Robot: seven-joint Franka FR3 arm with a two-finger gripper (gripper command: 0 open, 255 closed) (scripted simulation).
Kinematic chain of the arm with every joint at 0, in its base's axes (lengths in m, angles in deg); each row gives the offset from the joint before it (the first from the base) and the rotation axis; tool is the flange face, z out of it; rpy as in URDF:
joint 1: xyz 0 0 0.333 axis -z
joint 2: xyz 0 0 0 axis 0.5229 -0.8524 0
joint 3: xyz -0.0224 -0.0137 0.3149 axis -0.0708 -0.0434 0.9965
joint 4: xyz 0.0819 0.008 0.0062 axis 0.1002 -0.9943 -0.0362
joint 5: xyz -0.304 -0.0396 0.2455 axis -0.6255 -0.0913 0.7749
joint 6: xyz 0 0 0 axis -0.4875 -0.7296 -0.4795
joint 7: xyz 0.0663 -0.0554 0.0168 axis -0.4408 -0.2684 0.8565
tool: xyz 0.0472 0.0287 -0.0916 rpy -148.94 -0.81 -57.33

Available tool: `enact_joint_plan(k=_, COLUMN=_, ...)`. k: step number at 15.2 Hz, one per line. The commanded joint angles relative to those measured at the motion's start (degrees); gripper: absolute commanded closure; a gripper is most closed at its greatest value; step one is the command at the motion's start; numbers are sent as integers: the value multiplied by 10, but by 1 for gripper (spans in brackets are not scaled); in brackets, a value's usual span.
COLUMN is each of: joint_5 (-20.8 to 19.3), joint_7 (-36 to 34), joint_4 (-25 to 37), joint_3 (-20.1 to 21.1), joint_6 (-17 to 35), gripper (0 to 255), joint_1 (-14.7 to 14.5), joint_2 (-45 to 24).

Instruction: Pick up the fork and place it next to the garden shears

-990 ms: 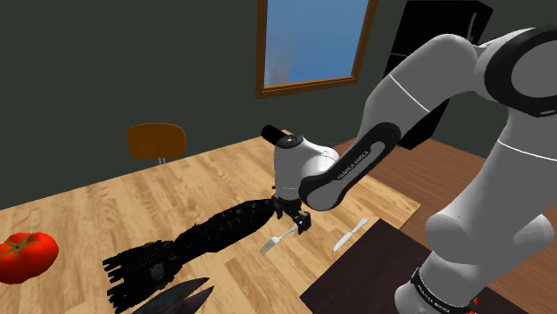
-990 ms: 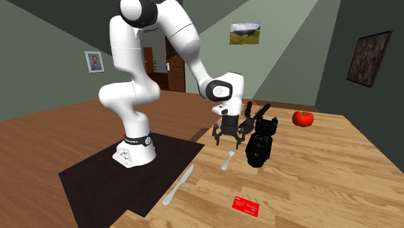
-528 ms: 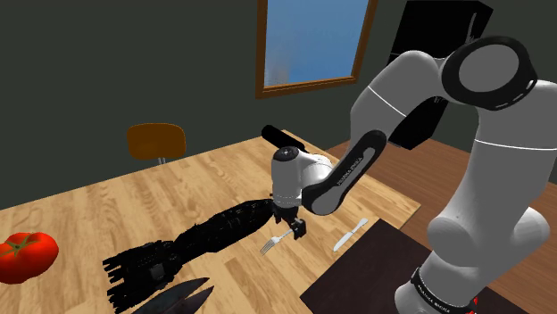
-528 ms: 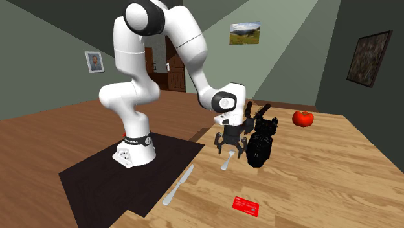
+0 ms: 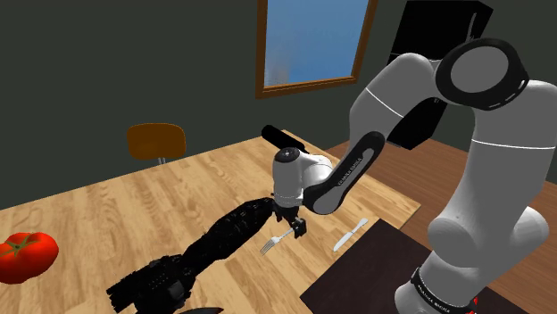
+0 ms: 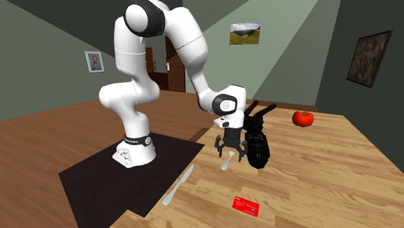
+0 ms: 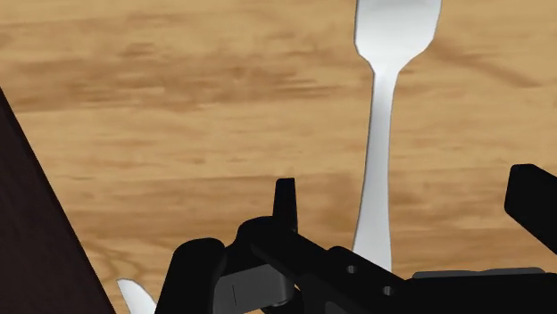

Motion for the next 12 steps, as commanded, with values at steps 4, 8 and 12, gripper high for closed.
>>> enact_joint_plan(k=4, joint_5=5, joint_7=0, joint_4=-6, joint_3=10, joint_6=1, gripper=255, joint_1=-7, joint_2=-4)
enact_joint_plan(k=8, joint_5=8, joint_7=0, joint_4=-7, joint_3=12, joint_6=0, gripper=255, joint_1=-7, joint_2=-1)
enact_joint_plan(k=12, joint_5=11, joint_7=12, joint_4=-4, joint_3=12, joint_6=-1, gripper=255, joint_1=1, joint_2=0)
